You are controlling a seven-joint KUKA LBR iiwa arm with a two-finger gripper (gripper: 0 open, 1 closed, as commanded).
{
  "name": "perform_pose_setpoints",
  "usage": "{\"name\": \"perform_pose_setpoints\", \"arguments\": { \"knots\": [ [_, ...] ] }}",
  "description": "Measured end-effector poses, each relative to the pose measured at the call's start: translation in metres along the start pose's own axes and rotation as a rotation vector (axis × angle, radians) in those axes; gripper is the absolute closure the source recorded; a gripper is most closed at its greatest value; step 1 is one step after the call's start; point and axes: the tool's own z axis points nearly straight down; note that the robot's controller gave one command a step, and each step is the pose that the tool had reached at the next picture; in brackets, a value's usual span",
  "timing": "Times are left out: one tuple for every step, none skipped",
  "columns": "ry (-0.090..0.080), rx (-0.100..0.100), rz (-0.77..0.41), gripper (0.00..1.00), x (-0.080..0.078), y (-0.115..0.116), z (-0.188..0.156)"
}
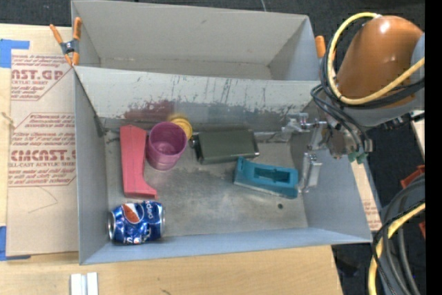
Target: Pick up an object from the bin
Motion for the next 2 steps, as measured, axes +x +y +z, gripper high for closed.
{"name": "perform_pose_setpoints", "arguments": {
  "knots": [
    [-0.008, 0.001, -0.001, 0.00, -0.001, 0.000, -0.005],
    [-0.010, 0.000, 0.045, 0.00, -0.001, -0.007, 0.064]
  ]
}}
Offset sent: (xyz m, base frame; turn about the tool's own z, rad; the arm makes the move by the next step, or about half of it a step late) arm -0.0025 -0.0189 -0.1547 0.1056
